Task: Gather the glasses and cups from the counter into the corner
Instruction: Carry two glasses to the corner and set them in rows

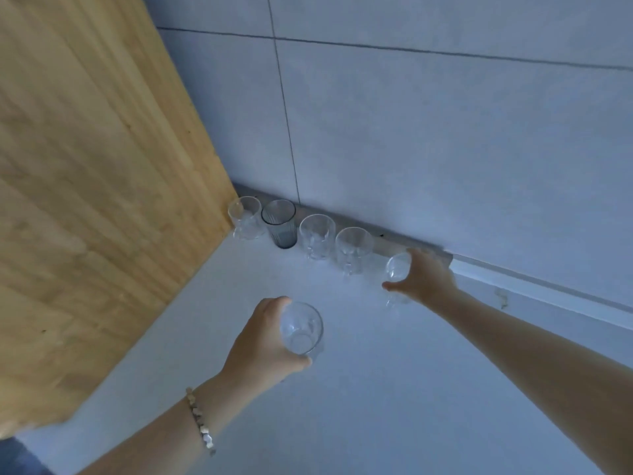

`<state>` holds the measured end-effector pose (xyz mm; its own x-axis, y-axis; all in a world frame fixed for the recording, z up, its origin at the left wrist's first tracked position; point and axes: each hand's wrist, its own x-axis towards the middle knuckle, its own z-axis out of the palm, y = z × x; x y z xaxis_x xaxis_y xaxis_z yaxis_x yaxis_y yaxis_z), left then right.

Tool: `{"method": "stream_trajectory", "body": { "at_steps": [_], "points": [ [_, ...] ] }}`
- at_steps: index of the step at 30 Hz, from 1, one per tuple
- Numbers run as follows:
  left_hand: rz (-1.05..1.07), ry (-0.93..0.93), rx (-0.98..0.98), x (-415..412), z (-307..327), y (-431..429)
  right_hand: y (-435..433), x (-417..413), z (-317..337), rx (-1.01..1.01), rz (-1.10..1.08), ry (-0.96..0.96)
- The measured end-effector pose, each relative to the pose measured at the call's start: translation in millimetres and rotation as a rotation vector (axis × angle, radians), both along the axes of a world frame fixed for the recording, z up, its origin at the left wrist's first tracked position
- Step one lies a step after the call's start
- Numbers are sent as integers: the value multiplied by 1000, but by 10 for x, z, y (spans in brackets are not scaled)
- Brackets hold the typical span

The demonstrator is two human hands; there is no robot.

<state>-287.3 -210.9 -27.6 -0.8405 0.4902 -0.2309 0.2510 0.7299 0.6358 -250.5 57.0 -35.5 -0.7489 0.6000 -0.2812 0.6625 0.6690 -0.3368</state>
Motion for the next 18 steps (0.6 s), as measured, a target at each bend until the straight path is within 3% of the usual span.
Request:
{"method": "stream_trajectory", "body": {
  "at_steps": [6, 13, 18],
  "points": [
    [77, -19, 13, -190, -129, -16, 213, -429, -215, 6, 0, -42],
    [89, -51, -9, -276, -173, -257, 104, -310, -272, -47, -38, 37],
    [72, -88, -52, -580, -207, -503, -218, 48, -204, 109, 116, 13]
  ]
}}
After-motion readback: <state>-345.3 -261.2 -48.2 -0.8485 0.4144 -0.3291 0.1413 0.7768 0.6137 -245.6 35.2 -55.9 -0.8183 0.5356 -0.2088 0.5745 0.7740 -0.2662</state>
